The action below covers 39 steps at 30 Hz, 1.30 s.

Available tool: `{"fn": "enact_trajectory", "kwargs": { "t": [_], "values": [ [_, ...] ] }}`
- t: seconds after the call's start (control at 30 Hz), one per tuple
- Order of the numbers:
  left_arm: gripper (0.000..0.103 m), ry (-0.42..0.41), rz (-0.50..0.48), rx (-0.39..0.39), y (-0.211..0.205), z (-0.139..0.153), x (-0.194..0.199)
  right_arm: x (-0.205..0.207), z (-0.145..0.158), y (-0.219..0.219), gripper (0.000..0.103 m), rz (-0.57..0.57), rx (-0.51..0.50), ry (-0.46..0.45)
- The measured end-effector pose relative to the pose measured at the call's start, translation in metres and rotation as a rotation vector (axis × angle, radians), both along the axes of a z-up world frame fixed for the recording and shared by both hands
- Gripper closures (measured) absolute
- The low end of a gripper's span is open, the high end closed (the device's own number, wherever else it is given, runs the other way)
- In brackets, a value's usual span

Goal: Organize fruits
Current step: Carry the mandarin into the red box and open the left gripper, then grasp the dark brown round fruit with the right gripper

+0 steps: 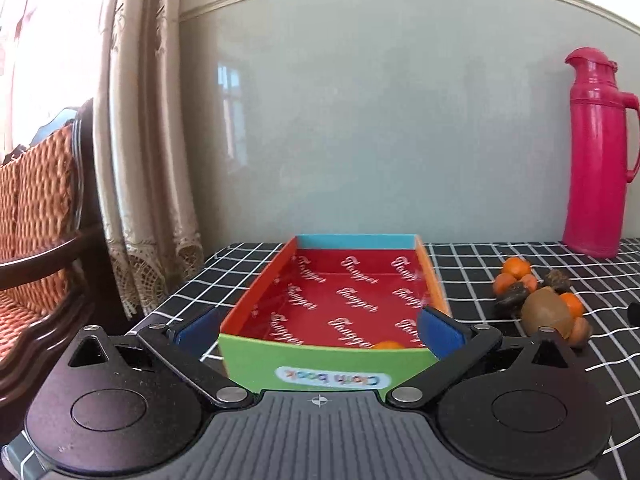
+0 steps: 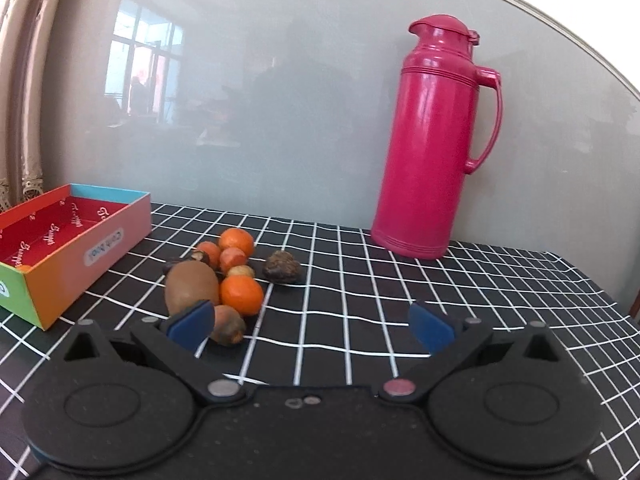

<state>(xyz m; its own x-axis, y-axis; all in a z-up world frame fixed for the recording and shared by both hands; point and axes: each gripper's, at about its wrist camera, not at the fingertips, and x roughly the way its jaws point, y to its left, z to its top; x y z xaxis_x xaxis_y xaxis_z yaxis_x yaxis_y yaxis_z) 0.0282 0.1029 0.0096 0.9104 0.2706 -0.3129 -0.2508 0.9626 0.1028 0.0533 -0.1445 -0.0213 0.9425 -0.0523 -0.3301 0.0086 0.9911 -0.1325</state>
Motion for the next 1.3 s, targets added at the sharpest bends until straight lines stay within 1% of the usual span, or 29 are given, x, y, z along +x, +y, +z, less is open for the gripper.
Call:
{"fn": "enact_trajectory", "kwargs": {
  "t": [0.13,0.27,0.37,0.47,0.6,0.7,0.77,0.9,0.93,0.97,1.07,1.17,1.3],
  "values": [
    [0.000,0.012,0.016,0.000,0.011,-0.003,0.000,0.003,0.002,0.006,0.000,0.001,0.002,-0.014],
    [0.000,0.013,0.036,0.006,0.020,-0.003,0.002,0.009,0.005,0.005,0.000,0.006,0.041,-0.025],
    [0.000,0.007,0.062,-0.001,0.028,-0.002,0.003,0.020,0.007,0.005,0.001,0.005,0.051,-0.029],
    [0.000,0.018,0.093,-0.001,0.037,-0.005,0.008,0.034,0.010,0.004,0.002,0.000,0.055,-0.038],
    [0.000,0.028,0.110,-0.001,0.046,-0.006,0.012,0.058,0.012,-0.003,0.004,-0.020,0.084,-0.045],
    [0.000,0.018,0.139,-0.007,0.055,-0.005,0.015,0.076,0.009,-0.010,0.016,-0.032,0.094,-0.017],
    [0.000,0.019,0.158,-0.015,0.063,-0.006,0.017,0.087,0.007,-0.014,0.028,-0.032,0.102,0.009],
    [0.000,0.027,0.177,-0.008,0.069,-0.007,0.019,0.112,0.002,-0.018,0.029,-0.022,0.131,0.044],
    [0.000,0.030,0.178,-0.004,0.069,-0.007,0.020,0.118,0.000,-0.018,0.031,-0.017,0.140,0.056],
    [0.000,0.032,0.178,-0.001,0.070,-0.007,0.020,0.125,-0.001,-0.017,0.036,-0.013,0.146,0.070],
    [0.000,0.037,0.177,0.013,0.070,-0.007,0.021,0.145,-0.008,-0.015,0.047,-0.016,0.157,0.119],
    [0.000,0.035,0.176,0.019,0.070,-0.007,0.022,0.159,-0.014,-0.014,0.050,-0.016,0.181,0.164],
    [0.000,0.038,0.176,0.024,0.073,-0.007,0.023,0.170,-0.021,-0.009,0.055,-0.016,0.179,0.210]
  ]
}}
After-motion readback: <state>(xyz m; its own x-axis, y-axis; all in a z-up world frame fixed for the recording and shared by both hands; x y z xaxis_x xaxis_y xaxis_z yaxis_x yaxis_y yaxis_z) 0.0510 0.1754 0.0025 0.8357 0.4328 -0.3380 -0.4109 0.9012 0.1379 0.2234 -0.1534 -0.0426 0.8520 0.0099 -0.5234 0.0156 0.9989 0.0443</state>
